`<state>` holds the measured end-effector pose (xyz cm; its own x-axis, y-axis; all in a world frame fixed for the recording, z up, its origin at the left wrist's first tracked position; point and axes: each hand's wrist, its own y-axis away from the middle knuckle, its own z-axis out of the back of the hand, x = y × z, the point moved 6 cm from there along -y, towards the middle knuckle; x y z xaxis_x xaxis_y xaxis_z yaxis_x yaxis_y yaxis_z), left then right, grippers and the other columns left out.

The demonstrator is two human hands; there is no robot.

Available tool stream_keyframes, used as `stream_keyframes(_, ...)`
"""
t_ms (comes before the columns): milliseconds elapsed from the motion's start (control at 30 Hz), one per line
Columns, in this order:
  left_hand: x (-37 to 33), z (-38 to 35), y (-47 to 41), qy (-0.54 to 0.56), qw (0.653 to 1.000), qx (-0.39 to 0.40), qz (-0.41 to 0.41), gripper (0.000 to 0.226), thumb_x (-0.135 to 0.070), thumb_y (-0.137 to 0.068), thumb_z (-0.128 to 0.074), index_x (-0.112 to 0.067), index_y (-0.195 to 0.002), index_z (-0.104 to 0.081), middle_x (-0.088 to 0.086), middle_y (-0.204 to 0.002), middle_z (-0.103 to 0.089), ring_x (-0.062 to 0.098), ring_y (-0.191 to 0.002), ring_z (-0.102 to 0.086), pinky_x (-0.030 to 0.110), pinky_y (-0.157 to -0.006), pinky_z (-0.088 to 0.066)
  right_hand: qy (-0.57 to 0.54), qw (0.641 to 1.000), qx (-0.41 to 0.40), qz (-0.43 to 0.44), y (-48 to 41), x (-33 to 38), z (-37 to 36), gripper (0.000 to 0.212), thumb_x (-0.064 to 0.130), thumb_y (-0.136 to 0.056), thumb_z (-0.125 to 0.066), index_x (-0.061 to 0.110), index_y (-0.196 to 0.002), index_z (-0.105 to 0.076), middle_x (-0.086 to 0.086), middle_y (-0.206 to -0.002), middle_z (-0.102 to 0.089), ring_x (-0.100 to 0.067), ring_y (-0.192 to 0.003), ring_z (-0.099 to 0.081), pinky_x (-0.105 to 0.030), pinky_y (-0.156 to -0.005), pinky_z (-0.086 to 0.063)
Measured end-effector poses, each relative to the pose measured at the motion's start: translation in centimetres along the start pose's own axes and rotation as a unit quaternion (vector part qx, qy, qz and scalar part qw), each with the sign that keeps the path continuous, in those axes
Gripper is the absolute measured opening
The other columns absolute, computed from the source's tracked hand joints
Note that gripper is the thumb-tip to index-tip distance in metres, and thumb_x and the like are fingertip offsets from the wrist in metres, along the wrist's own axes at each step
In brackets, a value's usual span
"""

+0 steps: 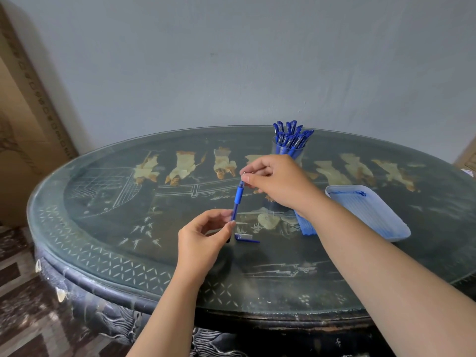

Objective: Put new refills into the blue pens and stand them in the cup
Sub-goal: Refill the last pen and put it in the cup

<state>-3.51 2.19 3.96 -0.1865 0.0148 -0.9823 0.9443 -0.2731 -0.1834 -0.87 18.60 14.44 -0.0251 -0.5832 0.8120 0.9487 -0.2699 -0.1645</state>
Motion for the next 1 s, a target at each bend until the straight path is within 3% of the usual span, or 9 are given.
stream_keyframes(233, -0.1, 0.0, 0.0, 0.014, 1.000, -0.005, -0.002, 0.019, -0.003, -0.080, -0.076, -0.017, -0.093, -0.076, -0.005, -0.086, -0.075, 0.004, -0.076, -0.068, 0.017, -0.068, -0.054, 0.023, 1.000, 0.017, -0.011, 0.1, -0.2, -0.7, 0.029, 0.048, -0.084, -0.071, 0.023, -0.098, -0.065, 0.009, -0.092, -0.066, -0.003, -0.084, -0.061, -0.028, -0.077, -0.053)
stream_keyframes(367, 0.0, 0.0, 0.0, 0.015, 1.000, -0.003, -0.001, 0.019, -0.003, -0.080, -0.076, -0.018, -0.093, -0.077, -0.005, -0.086, -0.075, 0.005, -0.076, -0.068, 0.019, -0.069, -0.055, -0.079, 0.995, 0.053, -0.024, 0.5, -0.7, -1.2, 0.017, 0.030, -0.095, -0.061, 0.030, -0.111, -0.068, 0.009, -0.112, -0.069, -0.005, -0.104, -0.064, -0.038, -0.096, -0.053)
stream_keyframes(467, 0.0, 0.0, 0.0, 0.008, 1.000, 0.000, -0.004, 0.019, -0.005, -0.080, -0.077, -0.018, -0.093, -0.077, -0.005, -0.087, -0.075, 0.006, -0.078, -0.069, 0.021, -0.072, -0.056, -0.080, 0.997, 0.004, -0.014, 0.5, -1.1, -1.4, 0.007, 0.032, -0.089, -0.070, 0.025, -0.092, -0.071, 0.008, -0.099, -0.072, -0.009, -0.097, -0.067, -0.041, -0.091, -0.056)
stream_keyframes(533, -0.1, 0.0, 0.0, 0.008, 1.000, 0.000, -0.006, 0.019, -0.004, -0.080, -0.077, -0.018, -0.093, -0.077, -0.005, -0.086, -0.075, 0.005, -0.077, -0.068, 0.020, -0.071, -0.055, -0.070, 0.997, -0.028, -0.025, 0.4, -1.3, -1.5, 0.025, 0.043, -0.080, -0.076, 0.022, -0.086, -0.065, 0.003, -0.094, -0.070, -0.012, -0.091, -0.067, -0.040, -0.084, -0.057)
stream_keyframes(667, -0.1, 0.0, 0.0, 0.020, 1.000, -0.004, 0.001, 0.020, -0.003, -0.080, -0.077, -0.018, -0.093, -0.077, -0.004, -0.084, -0.075, 0.005, -0.075, -0.067, 0.018, -0.067, -0.054, -0.130, 0.991, 0.018, -0.039, 0.6, -1.4, -1.9, 0.023, 0.041, -0.092, -0.062, 0.029, -0.112, -0.063, 0.010, -0.103, -0.067, -0.012, -0.099, -0.066, -0.036, -0.087, -0.055)
stream_keyframes(767, -0.2, -0.1, 0.1, 0.015, 1.000, -0.002, 0.001, 0.019, -0.004, -0.080, -0.077, -0.018, -0.092, -0.077, -0.006, -0.084, -0.075, 0.004, -0.075, -0.067, 0.017, -0.067, -0.054, -0.108, 0.994, 0.004, -0.019, 0.8, -1.3, -2.0, 0.009, 0.031, -0.095, -0.062, 0.026, -0.098, -0.069, 0.011, -0.102, -0.070, -0.010, -0.098, -0.066, -0.040, -0.092, -0.054)
stream_keyframes(833, -0.4, -0.1, 0.1, 0.012, 1.000, -0.002, -0.004, 0.019, -0.003, -0.080, -0.077, -0.018, -0.092, -0.077, -0.006, -0.084, -0.075, 0.003, -0.075, -0.068, 0.017, -0.067, -0.054, -0.082, 0.995, -0.046, -0.033, 0.8, -1.6, -1.8, 0.026, 0.044, -0.084, -0.072, 0.020, -0.088, -0.065, 0.001, -0.096, -0.071, -0.015, -0.092, -0.067, -0.043, -0.087, -0.056)
stream_keyframes(900, -0.4, -0.1, 0.1, 0.018, 1.000, -0.005, -0.003, 0.019, -0.003, -0.080, -0.076, -0.016, -0.092, -0.077, -0.005, -0.084, -0.075, 0.003, -0.075, -0.067, 0.016, -0.066, -0.053, -0.106, 0.992, -0.049, -0.048, 0.8, -1.7, -1.9, 0.037, 0.053, -0.081, -0.071, 0.021, -0.094, -0.061, -0.002, -0.097, -0.069, -0.017, -0.090, -0.066, -0.042, -0.085, -0.056)
stream_keyframes(1000, -0.3, 0.0, 0.1, 0.022, 1.000, -0.007, 0.003, 0.019, -0.002, -0.079, -0.076, -0.016, -0.092, -0.077, -0.005, -0.084, -0.075, 0.004, -0.074, -0.067, 0.016, -0.066, -0.053, -0.155, 0.987, -0.008, -0.038, 0.9, -1.4, -2.0, 0.017, 0.037, -0.094, -0.060, 0.031, -0.108, -0.066, 0.007, -0.105, -0.069, -0.011, -0.096, -0.066, -0.042, -0.091, -0.056)
